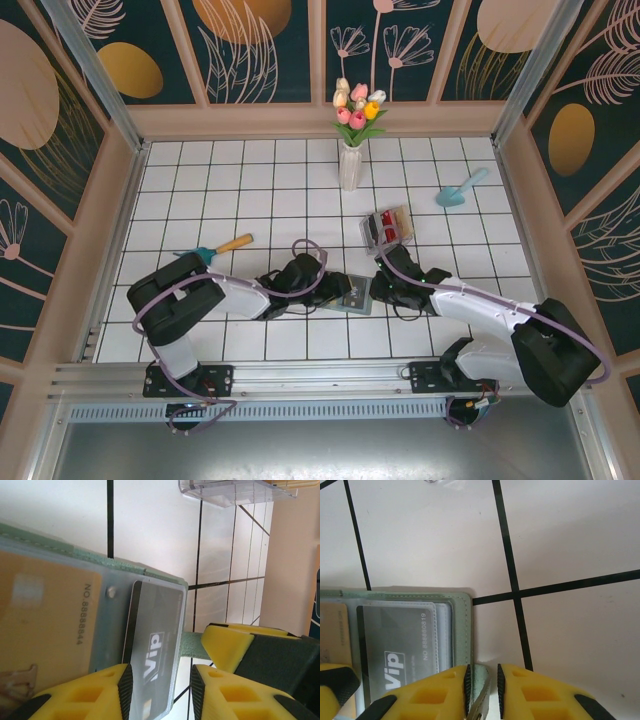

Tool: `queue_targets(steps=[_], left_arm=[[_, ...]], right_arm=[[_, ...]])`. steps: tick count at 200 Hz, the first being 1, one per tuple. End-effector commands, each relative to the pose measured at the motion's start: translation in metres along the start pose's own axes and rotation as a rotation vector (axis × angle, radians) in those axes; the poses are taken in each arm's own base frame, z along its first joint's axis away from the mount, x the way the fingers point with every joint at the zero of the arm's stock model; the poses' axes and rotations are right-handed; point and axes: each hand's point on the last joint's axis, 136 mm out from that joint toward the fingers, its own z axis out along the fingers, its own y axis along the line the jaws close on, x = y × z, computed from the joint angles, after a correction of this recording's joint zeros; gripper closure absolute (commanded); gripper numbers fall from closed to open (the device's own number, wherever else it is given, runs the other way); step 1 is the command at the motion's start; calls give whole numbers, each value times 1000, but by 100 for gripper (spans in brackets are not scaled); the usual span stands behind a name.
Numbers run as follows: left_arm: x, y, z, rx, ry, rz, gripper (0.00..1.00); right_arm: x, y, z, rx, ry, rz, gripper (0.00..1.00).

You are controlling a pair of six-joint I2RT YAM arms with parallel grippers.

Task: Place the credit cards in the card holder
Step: Insert the credit card into the card slot.

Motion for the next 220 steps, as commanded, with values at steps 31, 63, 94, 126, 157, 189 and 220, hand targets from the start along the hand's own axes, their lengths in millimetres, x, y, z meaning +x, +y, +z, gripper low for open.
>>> queue_targets(steps=[31,63,94,126,157,189,220], left_arm=[[1,14,11,-84,14,26,61],[-2,16,15,-123,18,51,62],[3,10,19,-84,47,49,70],[7,7,15,-49,57,38,71],[-2,3,2,-77,5,65,67],[-15,-10,-17,-105,-61,128,68],[-27,-7,-31,-182,-123,171,66]], right_arm=[[5,-2,8,9,26,1,76],[5,-2,9,5,26,2,76],[6,-2,11,2,28,2,80],[2,-7,8,38,10,17,78],[-22,-13,-18,88,-103,56,61],[-39,17,-48,-68,-174,69,53],[-29,71,-50,-337,-85,48,61]])
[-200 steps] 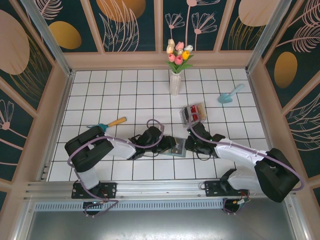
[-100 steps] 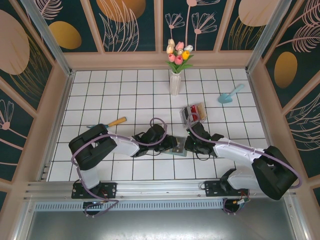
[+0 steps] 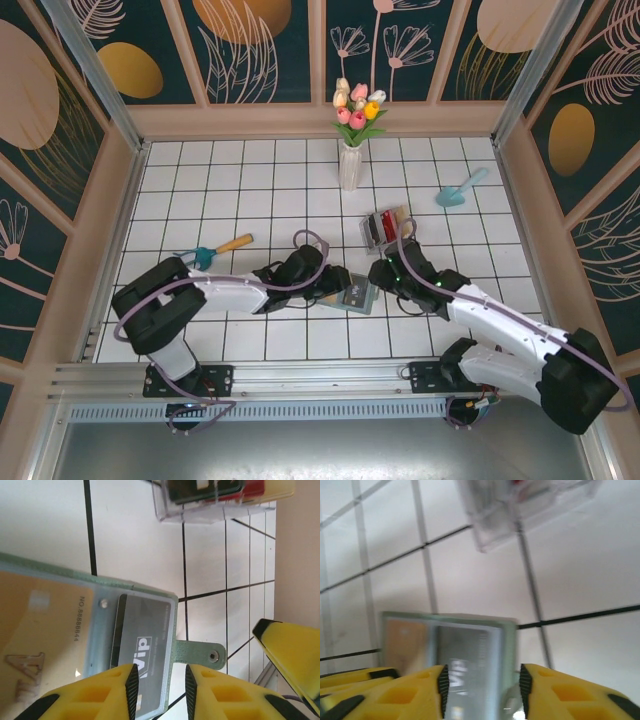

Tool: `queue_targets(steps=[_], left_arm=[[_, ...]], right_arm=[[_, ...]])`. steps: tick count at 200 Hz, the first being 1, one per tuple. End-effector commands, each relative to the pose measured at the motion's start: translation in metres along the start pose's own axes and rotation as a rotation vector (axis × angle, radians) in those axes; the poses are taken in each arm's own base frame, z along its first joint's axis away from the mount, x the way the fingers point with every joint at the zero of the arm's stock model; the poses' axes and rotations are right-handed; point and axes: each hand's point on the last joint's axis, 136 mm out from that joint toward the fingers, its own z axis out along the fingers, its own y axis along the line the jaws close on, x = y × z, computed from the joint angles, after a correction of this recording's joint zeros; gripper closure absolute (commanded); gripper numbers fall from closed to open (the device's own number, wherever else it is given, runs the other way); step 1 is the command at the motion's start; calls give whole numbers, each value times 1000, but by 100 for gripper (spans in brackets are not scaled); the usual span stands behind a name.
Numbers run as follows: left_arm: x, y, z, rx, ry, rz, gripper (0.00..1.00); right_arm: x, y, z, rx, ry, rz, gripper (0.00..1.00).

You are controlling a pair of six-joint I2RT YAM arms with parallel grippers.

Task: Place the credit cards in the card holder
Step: Insert the credit card into the card slot, then pick up the credit card from the storage box.

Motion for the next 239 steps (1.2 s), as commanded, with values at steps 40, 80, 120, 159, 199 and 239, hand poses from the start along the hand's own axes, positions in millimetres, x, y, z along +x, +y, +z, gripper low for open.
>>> queue_targets(steps=[40,80,120,159,199,239], left_arm=[[-25,47,-22,-211,-78,26,57],[-33,62,-25,-243,-79,19,53],[-32,70,-23,-269,-64,30,51],[-28,75,-18,-282,-44,34,51],[-34,69,-21,-275,-65,45,52],[-47,55,-20,-266,-88,63,51]], right_arm=[[31,55,21,-173,155,-10,62],[41,23,37,-17,173,23,62],[48,9,44,2,197,47,60],[44,-2,44,60,178,69,60],[-1,10,22,40,41,6,60],[-80,1,-3,136,-83,-106,60]])
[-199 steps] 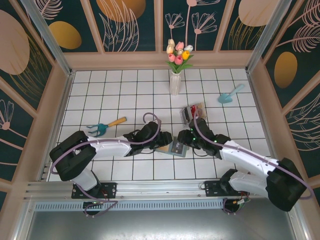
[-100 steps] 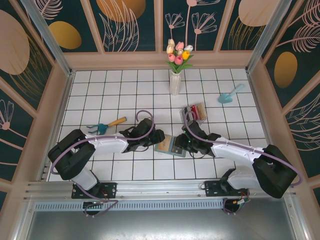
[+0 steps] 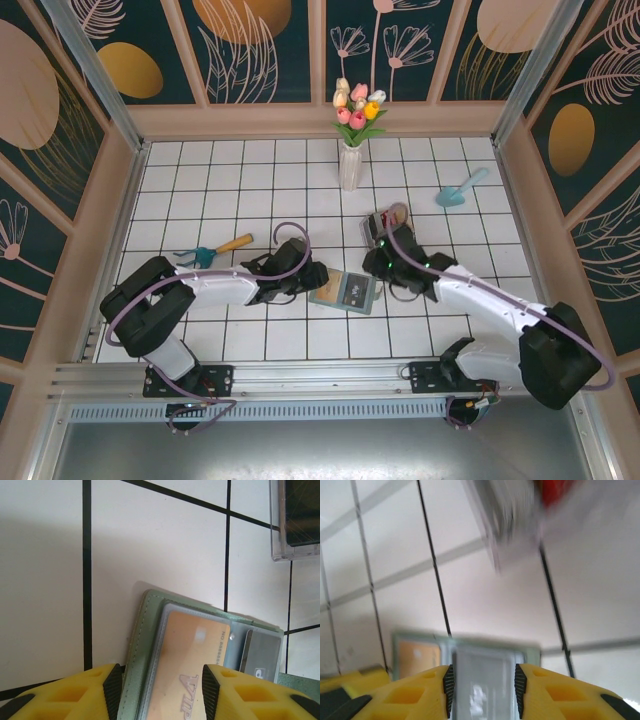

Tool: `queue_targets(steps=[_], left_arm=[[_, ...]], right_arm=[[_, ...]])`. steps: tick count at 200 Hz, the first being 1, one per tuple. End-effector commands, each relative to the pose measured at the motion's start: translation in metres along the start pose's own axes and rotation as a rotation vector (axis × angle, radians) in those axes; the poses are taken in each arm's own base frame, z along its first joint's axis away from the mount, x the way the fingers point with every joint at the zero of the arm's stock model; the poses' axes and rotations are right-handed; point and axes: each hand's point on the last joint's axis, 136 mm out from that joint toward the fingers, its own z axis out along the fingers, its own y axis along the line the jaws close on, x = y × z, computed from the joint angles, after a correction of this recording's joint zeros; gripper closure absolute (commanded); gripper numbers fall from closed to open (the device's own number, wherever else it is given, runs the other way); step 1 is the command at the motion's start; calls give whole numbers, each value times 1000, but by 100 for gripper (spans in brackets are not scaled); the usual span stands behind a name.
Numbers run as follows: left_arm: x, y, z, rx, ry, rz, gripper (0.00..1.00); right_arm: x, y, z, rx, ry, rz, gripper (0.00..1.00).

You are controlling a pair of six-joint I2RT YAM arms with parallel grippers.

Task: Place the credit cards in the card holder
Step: Pick up the credit card from the storage box.

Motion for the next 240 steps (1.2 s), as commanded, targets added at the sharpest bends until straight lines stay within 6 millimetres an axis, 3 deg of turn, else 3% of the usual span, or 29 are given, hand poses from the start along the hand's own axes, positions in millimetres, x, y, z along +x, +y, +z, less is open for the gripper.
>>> queue_targets(steps=[1,53,96,106,114,117,127,144,170,207,240], left_arm=[[-16,-13,-4,7,-35,24,51],[-44,-38,-6,56,-82,20,45],[-57,-60,3,100,-76,29,44],[-60,-69,1,122,-78,33,44],[-54,-60,14,94,-49,34,44],[-59,-70,13,114,-59,36,44],[-61,-75,16,125,-52,41,44],[-61,-80,22,136,-37,48,44],[-65,-88,30,149,-29,50,43],[-67,-96,39,158,-11,51,43],[-68,-98,44,163,-3,50,43]], right_arm=[[-47,-9,-18,80,-88,-125,59],[-115,-29,-6,298,-104,-270,52],[-133,-26,21,369,-45,-378,56],[-139,-31,22,409,-53,-380,55],[-143,-35,23,438,-60,-382,54],[-145,-36,22,446,-66,-382,53],[-150,-40,21,471,-73,-379,52],[-150,-33,26,425,-50,-381,53],[-133,-12,41,266,12,-367,60],[-127,-25,57,320,46,-365,64],[-121,-26,65,324,68,-398,64]])
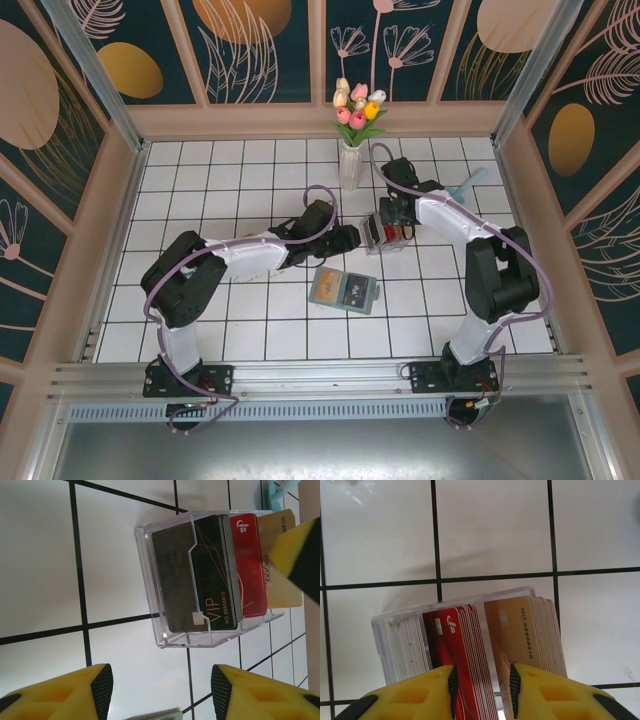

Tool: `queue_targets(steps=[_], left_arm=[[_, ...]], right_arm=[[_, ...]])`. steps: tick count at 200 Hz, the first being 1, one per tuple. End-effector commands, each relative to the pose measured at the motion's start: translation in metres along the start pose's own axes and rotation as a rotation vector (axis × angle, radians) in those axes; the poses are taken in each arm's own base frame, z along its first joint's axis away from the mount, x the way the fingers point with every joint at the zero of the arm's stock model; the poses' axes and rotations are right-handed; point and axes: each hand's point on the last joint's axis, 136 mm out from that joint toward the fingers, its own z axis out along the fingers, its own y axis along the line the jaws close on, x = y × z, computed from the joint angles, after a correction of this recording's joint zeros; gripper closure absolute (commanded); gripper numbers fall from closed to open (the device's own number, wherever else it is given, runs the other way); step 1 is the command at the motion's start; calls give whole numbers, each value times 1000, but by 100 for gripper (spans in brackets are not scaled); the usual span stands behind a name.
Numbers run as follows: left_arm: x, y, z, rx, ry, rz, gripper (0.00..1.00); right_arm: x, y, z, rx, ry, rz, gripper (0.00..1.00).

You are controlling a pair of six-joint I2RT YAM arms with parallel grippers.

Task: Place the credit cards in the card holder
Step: Pick up the credit card from the storage box.

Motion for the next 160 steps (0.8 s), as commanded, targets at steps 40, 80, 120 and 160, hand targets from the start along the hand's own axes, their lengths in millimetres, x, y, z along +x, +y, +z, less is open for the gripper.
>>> queue_targets(steps=[40,80,120,160], left_arm=[[-3,-2,7,9,14,9,43],[-2,0,7,5,17,6,43],[-1,0,5,5,17,5,43],[0,0,5,8,21,1,42]], right_arm=[[7,1,16,77,27,-82,64],[13,3,20,150,31,-142,63],[15,-2,23,211,34,-162,67],[4,-7,9,271,-13,-181,66]])
